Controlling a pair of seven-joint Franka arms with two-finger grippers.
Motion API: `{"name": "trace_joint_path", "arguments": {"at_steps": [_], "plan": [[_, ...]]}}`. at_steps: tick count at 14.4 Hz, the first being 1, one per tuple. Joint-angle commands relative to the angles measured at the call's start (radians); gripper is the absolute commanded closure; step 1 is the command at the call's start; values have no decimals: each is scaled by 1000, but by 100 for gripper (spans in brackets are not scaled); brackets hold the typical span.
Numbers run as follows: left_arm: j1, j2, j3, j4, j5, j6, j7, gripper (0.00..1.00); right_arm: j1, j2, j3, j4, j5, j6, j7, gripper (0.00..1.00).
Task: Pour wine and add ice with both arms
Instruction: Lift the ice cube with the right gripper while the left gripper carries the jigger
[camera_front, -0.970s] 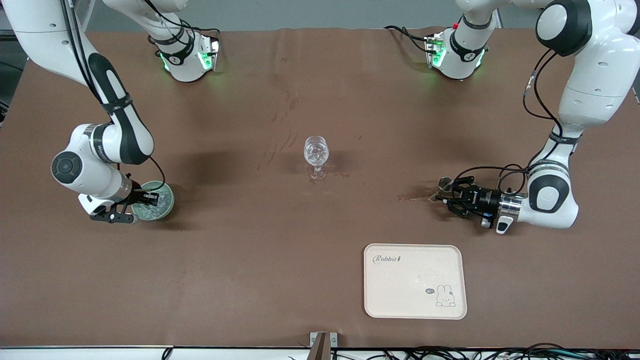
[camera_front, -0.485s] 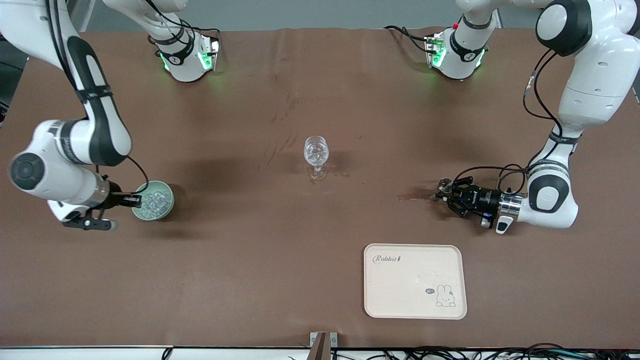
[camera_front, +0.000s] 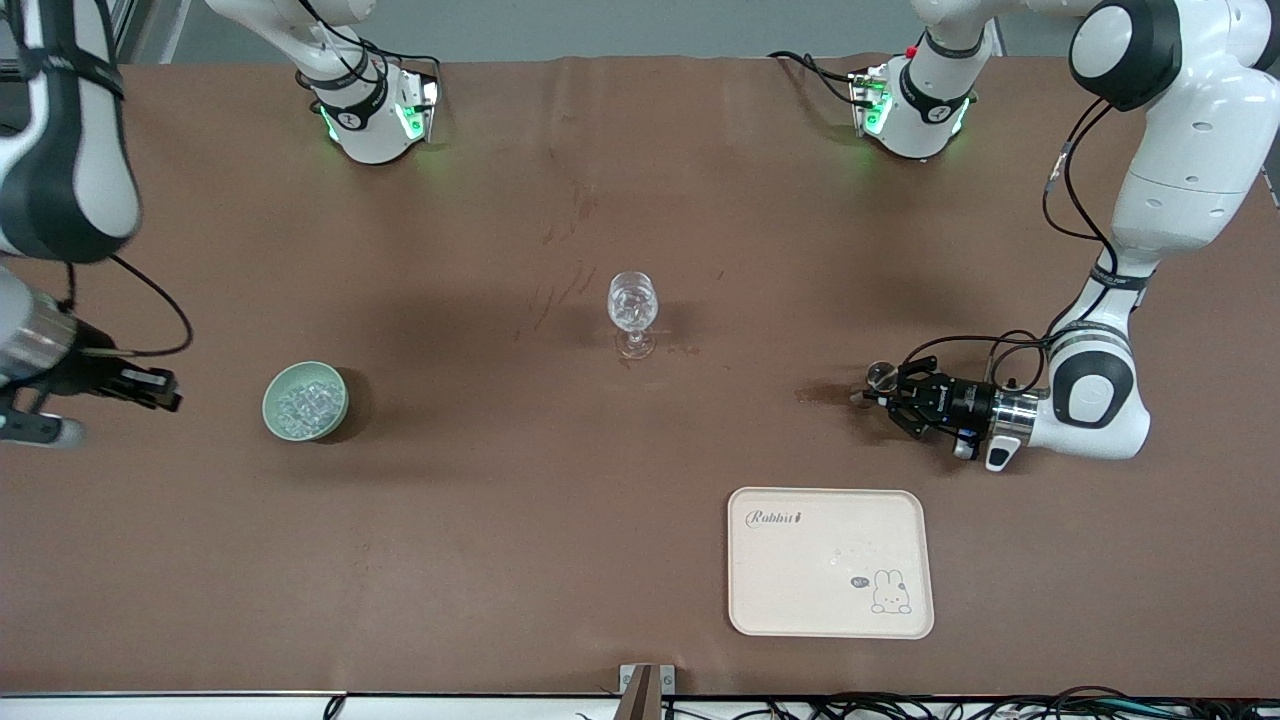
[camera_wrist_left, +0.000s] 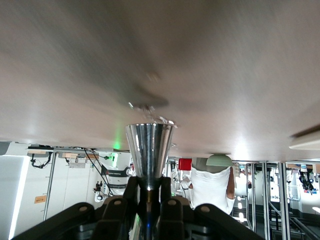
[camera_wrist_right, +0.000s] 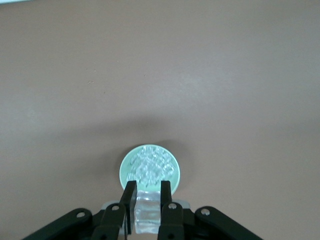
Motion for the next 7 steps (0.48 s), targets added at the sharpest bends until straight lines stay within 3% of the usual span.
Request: {"name": "trace_joint_path", "arguments": {"at_steps": [1, 7], "plan": [[-34, -61, -4, 11, -21, 3, -78, 97, -15, -19, 5, 111, -4, -167, -1, 99], [-63, -158, -138, 6, -12, 10, -172, 99, -33, -164, 11, 146, -2, -391, -47, 100]]}}
